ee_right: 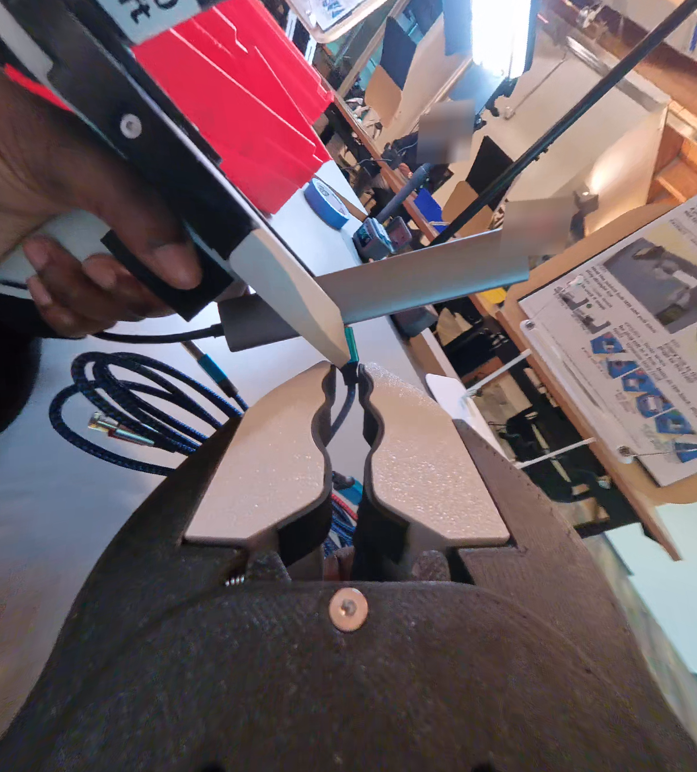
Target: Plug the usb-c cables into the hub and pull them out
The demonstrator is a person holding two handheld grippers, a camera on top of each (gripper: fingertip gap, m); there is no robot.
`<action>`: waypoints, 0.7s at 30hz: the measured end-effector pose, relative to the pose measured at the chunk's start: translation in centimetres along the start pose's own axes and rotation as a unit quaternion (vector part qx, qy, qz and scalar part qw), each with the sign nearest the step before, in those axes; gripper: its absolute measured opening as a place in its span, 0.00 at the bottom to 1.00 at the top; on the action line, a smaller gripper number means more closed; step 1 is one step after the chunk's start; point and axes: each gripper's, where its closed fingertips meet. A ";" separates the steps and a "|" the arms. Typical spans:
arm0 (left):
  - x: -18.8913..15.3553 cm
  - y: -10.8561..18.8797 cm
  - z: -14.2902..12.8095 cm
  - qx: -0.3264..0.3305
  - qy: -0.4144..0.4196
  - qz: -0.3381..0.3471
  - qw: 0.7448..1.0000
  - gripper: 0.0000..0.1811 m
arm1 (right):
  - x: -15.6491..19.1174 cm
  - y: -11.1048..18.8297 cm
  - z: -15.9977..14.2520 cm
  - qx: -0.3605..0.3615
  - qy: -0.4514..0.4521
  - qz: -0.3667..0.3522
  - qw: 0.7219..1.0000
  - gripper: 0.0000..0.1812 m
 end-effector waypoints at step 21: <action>1.5 -0.2 -1.5 0.070 -0.188 0.090 0.975 0.19 | -0.6 -0.2 -2.5 0.073 -0.149 0.019 0.986 0.06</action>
Point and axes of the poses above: each gripper's, where its closed fingertips meet, y back along the fingers, z out of its top, x = y × z across the jaws
